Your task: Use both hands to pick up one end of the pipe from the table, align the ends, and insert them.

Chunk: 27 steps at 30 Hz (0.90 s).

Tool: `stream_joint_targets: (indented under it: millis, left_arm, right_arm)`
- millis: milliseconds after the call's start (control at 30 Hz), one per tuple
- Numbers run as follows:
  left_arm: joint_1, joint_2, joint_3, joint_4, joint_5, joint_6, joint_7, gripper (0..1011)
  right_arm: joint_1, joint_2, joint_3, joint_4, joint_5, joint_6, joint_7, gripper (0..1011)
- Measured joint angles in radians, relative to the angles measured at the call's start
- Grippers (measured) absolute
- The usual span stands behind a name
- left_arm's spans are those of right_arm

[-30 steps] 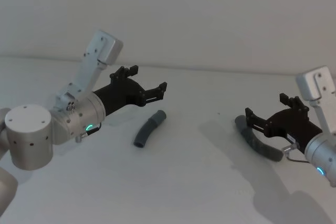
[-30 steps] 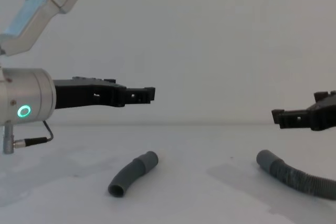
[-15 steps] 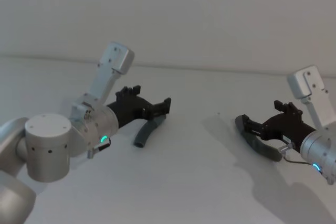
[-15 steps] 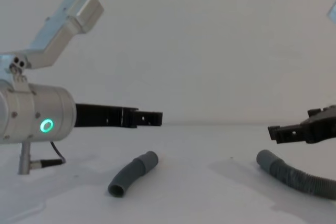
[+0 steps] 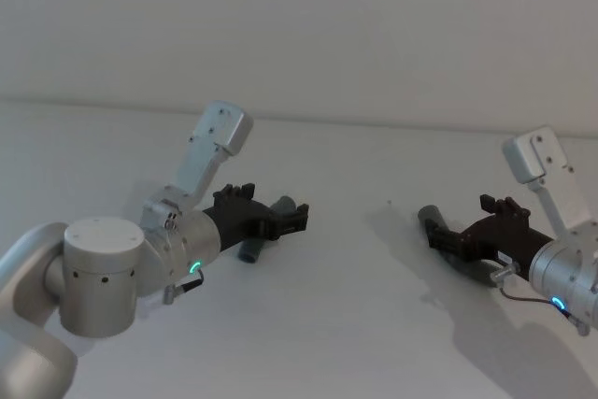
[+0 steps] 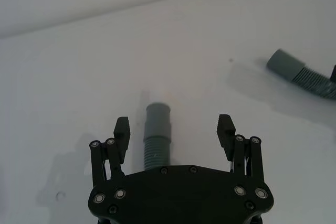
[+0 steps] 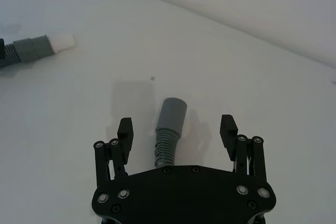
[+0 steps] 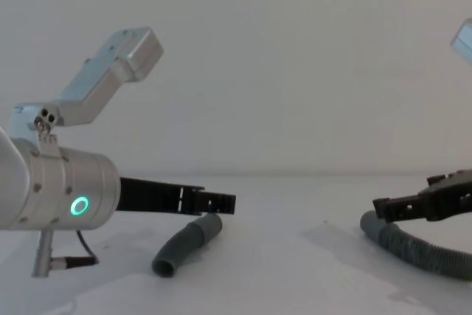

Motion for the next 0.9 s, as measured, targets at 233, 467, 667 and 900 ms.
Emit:
stream_joint_targets:
  millis: [233, 467, 667, 900]
  left_arm:
    - [-0.019, 0.03, 0.003, 0.022, 0.001, 0.059, -0.029, 1001]
    - [-0.05, 0.06, 0.011, 0.055, 0.005, 0.099, -0.073, 1001]
    - [-0.084, 0.076, 0.025, 0.093, 0.014, 0.111, -0.112, 1001]
    - [-0.12, 0.085, 0.041, 0.131, 0.028, 0.11, -0.151, 1001]
  right_arm:
    - [-0.001, -0.007, 0.002, 0.009, 0.002, 0.011, 0.005, 1001]
    - [-0.005, -0.016, 0.009, 0.02, 0.002, 0.023, 0.006, 1002]
    - [-0.006, -0.023, 0.016, 0.028, 0.002, 0.037, 0.005, 1002]
    - [-0.007, -0.032, 0.023, 0.036, 0.001, 0.054, 0.002, 1002]
